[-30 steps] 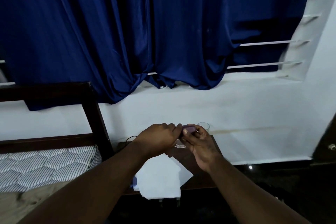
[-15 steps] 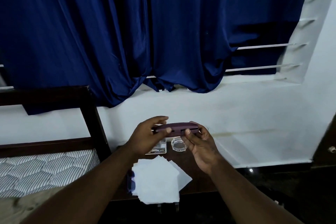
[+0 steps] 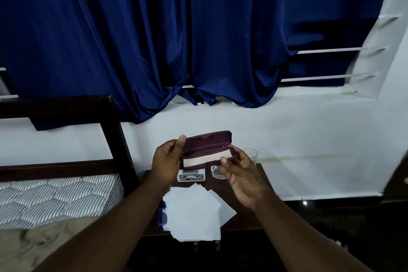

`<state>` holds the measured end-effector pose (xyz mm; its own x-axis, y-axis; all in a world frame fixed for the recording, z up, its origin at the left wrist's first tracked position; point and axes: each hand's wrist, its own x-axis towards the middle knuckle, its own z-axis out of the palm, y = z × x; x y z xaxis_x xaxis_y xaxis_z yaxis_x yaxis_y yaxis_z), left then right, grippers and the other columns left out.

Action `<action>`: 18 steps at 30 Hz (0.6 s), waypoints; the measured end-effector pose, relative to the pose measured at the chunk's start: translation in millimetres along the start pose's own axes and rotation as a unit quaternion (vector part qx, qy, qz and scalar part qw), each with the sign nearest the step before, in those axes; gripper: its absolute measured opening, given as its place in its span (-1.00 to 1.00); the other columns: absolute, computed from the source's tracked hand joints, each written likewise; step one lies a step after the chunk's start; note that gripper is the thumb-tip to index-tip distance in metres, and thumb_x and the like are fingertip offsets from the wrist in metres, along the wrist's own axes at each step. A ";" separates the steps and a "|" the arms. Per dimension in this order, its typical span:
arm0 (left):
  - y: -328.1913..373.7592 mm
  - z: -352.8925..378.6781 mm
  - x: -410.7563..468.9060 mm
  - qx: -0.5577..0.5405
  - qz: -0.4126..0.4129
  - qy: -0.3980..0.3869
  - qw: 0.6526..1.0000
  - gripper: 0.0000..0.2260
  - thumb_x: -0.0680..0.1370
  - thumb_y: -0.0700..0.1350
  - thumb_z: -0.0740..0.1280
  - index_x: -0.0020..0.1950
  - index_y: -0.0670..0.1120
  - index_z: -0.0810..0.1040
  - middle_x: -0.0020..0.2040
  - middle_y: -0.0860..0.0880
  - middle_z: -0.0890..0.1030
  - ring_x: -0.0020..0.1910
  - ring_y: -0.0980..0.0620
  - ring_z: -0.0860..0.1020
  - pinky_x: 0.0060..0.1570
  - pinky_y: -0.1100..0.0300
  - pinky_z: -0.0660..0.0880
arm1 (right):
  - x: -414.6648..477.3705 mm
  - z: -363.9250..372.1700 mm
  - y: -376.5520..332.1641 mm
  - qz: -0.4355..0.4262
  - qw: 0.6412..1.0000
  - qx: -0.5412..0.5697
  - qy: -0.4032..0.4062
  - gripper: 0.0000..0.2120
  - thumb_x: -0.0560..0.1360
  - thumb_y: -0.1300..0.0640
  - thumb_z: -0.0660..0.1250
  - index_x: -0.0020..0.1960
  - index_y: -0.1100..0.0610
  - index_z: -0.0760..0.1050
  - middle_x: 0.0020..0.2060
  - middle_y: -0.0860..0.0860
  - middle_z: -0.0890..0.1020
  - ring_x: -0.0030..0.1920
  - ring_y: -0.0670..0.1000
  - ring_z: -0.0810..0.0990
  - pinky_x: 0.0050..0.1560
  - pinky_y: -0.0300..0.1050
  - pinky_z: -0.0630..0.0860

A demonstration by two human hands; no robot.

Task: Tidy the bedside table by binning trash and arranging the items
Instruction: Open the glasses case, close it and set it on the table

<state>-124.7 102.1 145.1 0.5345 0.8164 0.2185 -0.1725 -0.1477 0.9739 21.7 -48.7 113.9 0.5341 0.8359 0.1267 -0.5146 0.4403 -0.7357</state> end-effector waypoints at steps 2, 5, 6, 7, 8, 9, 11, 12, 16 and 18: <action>-4.3 -0.5 -1.6 -0.045 -0.022 0.025 0.998 -0.61 0.61 0.21 0.34 0.03 -0.10 0.73 -0.04 -0.16 0.77 -0.04 -0.17 0.76 -0.13 0.03 0.68 | 0.8 0.6 5.5 0.005 1.000 0.003 -0.002 -0.40 0.39 0.38 0.50 0.40 0.26 0.44 0.18 0.22 0.60 0.15 0.12 0.65 0.21 0.02 0.63; -15.9 -6.0 -5.1 -0.099 -0.081 0.037 0.991 -0.59 0.63 0.16 0.33 0.13 -0.19 0.68 0.05 -0.27 0.74 0.05 -0.35 0.71 -0.01 -0.32 0.65 | 3.7 0.2 16.6 0.018 1.000 0.004 -0.006 -0.41 0.39 0.39 0.50 0.39 0.23 0.47 0.21 0.21 0.61 0.19 0.13 0.64 0.20 0.01 0.63; -19.4 -8.9 -6.8 -0.104 -0.105 0.031 0.989 -0.57 0.64 0.17 0.31 0.17 -0.20 0.65 0.08 -0.30 0.72 0.05 -0.40 0.70 -0.03 -0.43 0.62 | 4.7 -0.4 21.0 0.025 1.000 0.000 -0.008 -0.42 0.40 0.39 0.49 0.40 0.22 0.47 0.23 0.21 0.60 0.23 0.15 0.62 0.24 0.01 0.62; -22.7 -12.6 -8.3 -0.105 -0.126 0.026 0.986 -0.54 0.64 0.18 0.29 0.20 -0.21 0.63 0.09 -0.32 0.71 0.03 -0.44 0.69 -0.13 -0.43 0.63 | 5.9 -0.6 26.2 0.035 0.999 -0.004 -0.011 -0.42 0.42 0.39 0.48 0.41 0.22 0.46 0.23 0.21 0.59 0.27 0.17 0.59 0.28 0.02 0.59; -26.2 -16.4 -9.5 -0.107 -0.137 0.031 0.984 -0.53 0.65 0.19 0.27 0.21 -0.22 0.61 0.09 -0.34 0.70 0.00 -0.46 0.68 -0.28 -0.29 0.66 | 7.3 -0.5 31.2 0.044 0.999 -0.009 -0.016 -0.42 0.44 0.39 0.47 0.42 0.21 0.45 0.24 0.21 0.60 0.29 0.17 0.58 0.30 0.01 0.58; -29.5 -20.9 -10.3 -0.109 -0.139 0.046 0.983 -0.52 0.66 0.18 0.26 0.21 -0.23 0.61 0.08 -0.35 0.70 -0.06 -0.44 0.69 -0.42 -0.08 0.64 | 8.7 0.6 37.0 0.051 0.998 -0.018 -0.025 -0.45 0.45 0.38 0.47 0.42 0.20 0.47 0.25 0.19 0.62 0.29 0.15 0.60 0.28 -0.01 0.59; -37.4 -31.4 -11.8 -0.088 -0.133 0.084 0.984 -0.54 0.67 0.14 0.25 0.17 -0.26 0.63 0.04 -0.38 0.69 -0.20 -0.29 0.70 -0.49 0.13 0.55 | 10.6 4.3 49.1 0.064 0.996 -0.053 -0.040 -0.52 0.49 0.36 0.45 0.38 0.16 0.51 0.27 0.17 0.65 0.29 0.13 0.63 0.27 -0.05 0.59; -42.1 -38.0 -11.8 -0.070 -0.130 0.102 0.984 -0.56 0.68 0.11 0.26 0.15 -0.27 0.64 0.05 -0.40 0.69 -0.20 -0.26 0.69 -0.43 0.09 0.59 | 12.0 6.8 56.8 0.072 0.994 -0.069 -0.043 -0.53 0.50 0.36 0.45 0.38 0.16 0.52 0.26 0.19 0.65 0.29 0.13 0.64 0.31 -0.02 0.57; -61.7 -75.5 -7.9 -0.047 -0.127 0.160 0.978 -0.66 0.68 0.04 0.29 0.01 -0.20 0.69 -0.07 -0.27 0.74 -0.04 -0.36 0.71 -0.12 -0.22 0.69 | 20.0 16.3 90.7 0.106 0.986 -0.124 -0.034 -0.59 0.47 0.37 0.47 0.30 0.18 0.57 0.18 0.24 0.68 0.25 0.16 0.66 0.37 0.07 0.52; -70.9 -100.4 -7.4 -0.023 -0.129 0.182 0.974 -0.69 0.67 0.07 0.30 -0.07 -0.09 0.70 -0.18 -0.09 0.76 -0.12 -0.20 0.73 -0.26 0.02 0.68 | 25.0 21.7 108.0 0.126 0.977 -0.168 -0.041 -0.61 0.48 0.34 0.49 0.28 0.19 0.59 0.18 0.33 0.65 0.25 0.21 0.65 0.32 0.05 0.56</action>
<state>-199.5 162.5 68.2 0.2373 0.9683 -0.0784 -0.1131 0.1077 0.9877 -35.1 26.8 52.0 0.3567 0.9332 -0.0442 -0.3668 0.0964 -0.9253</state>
